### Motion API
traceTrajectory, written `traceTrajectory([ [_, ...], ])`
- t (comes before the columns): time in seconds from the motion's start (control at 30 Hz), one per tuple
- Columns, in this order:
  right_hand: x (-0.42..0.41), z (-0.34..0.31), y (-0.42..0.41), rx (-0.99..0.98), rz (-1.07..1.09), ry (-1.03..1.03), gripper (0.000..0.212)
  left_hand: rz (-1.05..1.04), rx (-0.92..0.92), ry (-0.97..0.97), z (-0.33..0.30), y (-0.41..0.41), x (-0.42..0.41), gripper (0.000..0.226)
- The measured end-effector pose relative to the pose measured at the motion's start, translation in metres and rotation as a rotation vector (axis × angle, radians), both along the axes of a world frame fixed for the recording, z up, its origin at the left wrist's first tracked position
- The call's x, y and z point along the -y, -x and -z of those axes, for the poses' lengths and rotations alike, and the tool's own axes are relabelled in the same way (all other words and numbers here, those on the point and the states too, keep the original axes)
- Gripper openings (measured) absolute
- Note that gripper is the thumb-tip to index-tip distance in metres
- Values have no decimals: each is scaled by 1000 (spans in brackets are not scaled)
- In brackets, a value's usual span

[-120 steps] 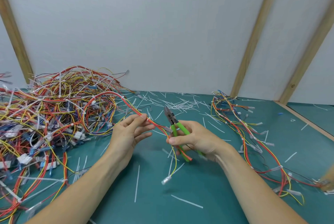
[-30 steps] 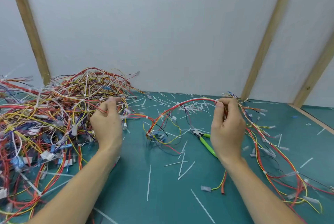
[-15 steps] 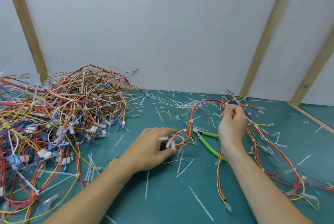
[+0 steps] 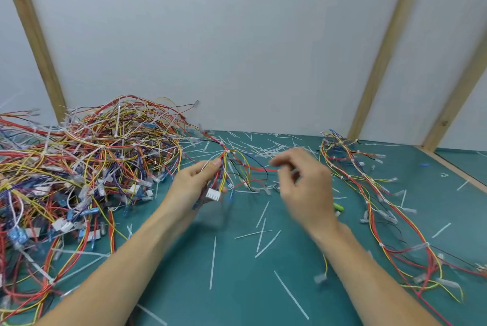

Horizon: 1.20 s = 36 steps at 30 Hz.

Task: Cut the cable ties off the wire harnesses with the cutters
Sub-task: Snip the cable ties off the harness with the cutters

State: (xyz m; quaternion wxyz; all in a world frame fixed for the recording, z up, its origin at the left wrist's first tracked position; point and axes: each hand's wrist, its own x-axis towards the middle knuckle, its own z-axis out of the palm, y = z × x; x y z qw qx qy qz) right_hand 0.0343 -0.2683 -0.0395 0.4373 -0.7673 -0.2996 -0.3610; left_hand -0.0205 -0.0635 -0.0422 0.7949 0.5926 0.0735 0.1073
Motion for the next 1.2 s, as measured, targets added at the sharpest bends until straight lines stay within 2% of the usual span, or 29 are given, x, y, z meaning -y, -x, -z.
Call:
traceTrajectory([
  [0.07, -12, 7, 9, -141, -142, 149, 25, 42, -33, 92, 0, 0, -2, 17],
  [0.17, -17, 23, 10, -359, -215, 359, 31, 140, -42, 191, 2, 2, -5, 23],
  [0.23, -16, 29, 6, -428, -185, 357, 37, 267, -23, 294, 3, 2, -7, 33],
  [0.33, -15, 24, 1, -411, -150, 150, 6, 478, 40, 410, 0, 1, -14, 61],
  [0.43, -10, 13, -4, -474, -143, -137, 22, 432, 128, 451, -3, 0, -19, 62],
  [0.53, -7, 2, -10, -697, -230, -430, 30, 241, 169, 468, -2, 1, -22, 51],
  [0.6, -6, -2, -11, -891, -341, -637, 35, 98, 170, 292, -2, -1, -20, 46],
  [0.73, -1, -4, -13, -1072, -533, -931, 41, -279, 162, -431, 4, -3, -5, 43],
  [0.8, 2, -6, -15, -1098, -570, -984, 41, -341, 172, -763, 14, -3, 1, 38],
  [0.87, 5, -8, -15, -1119, -590, -1014, 40, -270, 104, -968, 22, -3, 1, 43],
  [0.93, 7, -9, -16, -1144, -605, -1039, 39, -128, 42, -1081, 27, -1, 1, 48],
  [1.0, 8, -10, -17, -1167, -628, -1058, 39, -38, 15, -1177, 26, 2, 4, 45],
  [1.13, 12, -10, -18, -1186, -642, -1099, 38, 196, -35, -1048, 22, 3, 7, 35],
  [1.2, 14, -10, -19, -1193, -645, -1114, 33, 276, 2, -964, 22, 5, 12, 34],
])
